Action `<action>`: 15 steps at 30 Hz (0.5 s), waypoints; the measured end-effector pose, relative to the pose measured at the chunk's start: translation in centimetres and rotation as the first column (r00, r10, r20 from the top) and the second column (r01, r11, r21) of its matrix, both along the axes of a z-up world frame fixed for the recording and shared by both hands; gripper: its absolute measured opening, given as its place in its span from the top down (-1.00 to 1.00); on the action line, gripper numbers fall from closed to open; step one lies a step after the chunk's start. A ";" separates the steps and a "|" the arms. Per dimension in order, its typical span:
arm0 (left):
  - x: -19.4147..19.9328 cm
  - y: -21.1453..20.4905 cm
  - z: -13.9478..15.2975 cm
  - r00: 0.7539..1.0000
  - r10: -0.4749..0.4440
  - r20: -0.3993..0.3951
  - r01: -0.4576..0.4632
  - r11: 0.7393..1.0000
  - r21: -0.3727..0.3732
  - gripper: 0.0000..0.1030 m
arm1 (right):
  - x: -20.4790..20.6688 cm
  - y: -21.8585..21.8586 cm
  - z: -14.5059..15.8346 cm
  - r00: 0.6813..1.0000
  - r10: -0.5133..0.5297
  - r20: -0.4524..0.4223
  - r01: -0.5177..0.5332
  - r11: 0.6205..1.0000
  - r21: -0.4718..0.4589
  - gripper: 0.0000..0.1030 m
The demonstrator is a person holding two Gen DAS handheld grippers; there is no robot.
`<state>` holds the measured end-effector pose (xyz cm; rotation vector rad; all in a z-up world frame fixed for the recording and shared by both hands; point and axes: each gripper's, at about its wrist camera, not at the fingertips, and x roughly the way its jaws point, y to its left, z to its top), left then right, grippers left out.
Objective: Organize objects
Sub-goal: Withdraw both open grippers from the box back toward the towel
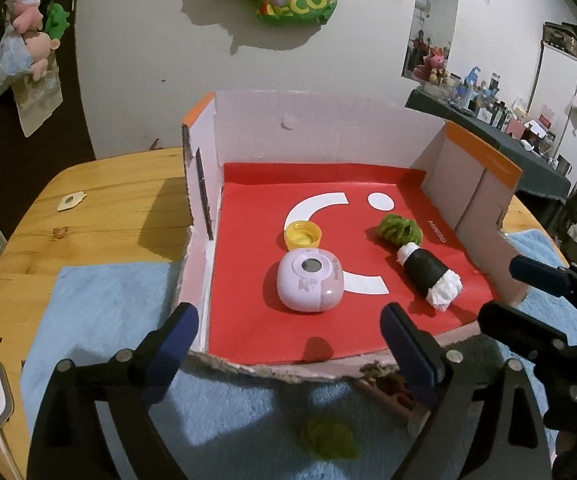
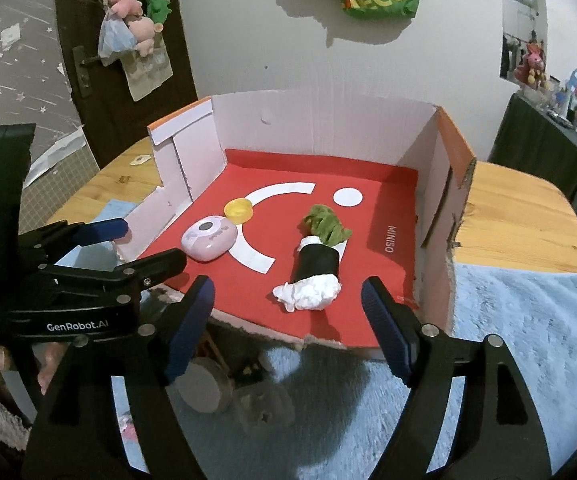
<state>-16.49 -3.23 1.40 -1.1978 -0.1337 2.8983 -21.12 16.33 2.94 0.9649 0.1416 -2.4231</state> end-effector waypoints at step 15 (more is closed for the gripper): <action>2.8 0.9 0.4 1.000 -0.011 -0.019 0.010 1.000 -0.023 -0.97 | 3.1 1.4 0.8 0.999 -0.014 -0.036 0.014 1.000 -0.010 -0.58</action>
